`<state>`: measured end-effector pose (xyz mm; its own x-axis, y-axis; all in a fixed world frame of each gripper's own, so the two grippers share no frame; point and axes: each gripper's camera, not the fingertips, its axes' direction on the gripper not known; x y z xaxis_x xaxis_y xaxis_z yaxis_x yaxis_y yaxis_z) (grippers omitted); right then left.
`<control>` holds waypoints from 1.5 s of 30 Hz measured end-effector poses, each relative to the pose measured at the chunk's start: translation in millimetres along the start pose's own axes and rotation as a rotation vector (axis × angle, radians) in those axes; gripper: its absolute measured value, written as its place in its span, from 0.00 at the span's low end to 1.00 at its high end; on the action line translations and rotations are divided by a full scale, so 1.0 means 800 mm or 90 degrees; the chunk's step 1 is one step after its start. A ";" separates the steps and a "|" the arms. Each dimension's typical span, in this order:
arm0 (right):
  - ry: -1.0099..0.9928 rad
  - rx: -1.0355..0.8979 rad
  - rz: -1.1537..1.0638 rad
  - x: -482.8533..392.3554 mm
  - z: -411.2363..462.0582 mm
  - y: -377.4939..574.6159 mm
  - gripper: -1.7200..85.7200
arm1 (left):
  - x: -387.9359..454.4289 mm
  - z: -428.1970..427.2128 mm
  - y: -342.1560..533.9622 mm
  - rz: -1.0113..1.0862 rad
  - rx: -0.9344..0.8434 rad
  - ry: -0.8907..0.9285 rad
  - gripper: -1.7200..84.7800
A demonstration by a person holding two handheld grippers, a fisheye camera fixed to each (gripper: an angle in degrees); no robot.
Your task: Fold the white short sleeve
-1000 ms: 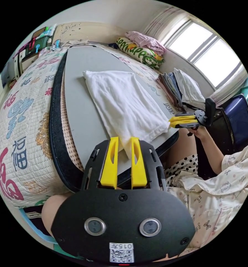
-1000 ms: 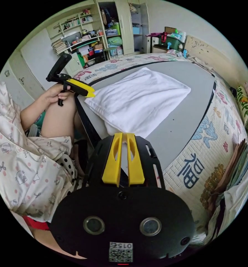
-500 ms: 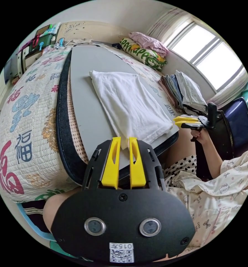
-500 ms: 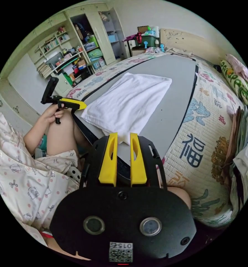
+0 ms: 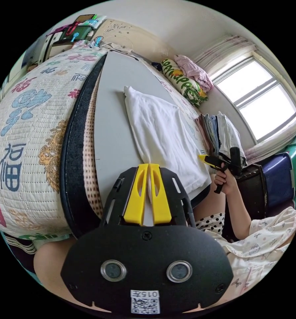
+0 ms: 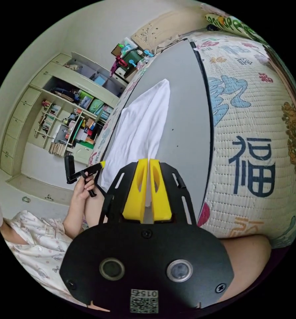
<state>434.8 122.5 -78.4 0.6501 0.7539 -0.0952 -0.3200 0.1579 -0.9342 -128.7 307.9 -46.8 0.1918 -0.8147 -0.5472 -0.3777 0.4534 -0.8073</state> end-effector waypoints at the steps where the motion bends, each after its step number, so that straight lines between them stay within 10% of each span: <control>1: -0.002 0.010 0.007 0.007 -0.012 -0.002 0.04 | 0.001 -0.003 0.003 0.003 0.009 -0.010 0.02; 45: 0.035 0.003 0.005 0.131 -0.031 -0.231 0.11 | -0.057 0.147 -0.149 0.003 0.008 0.004 0.11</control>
<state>579.2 156.1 75.8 0.6840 0.7193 -0.1213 -0.3282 0.1550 -0.9318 13.8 333.3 48.4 0.1839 -0.8152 -0.5492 -0.3665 0.4615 -0.8079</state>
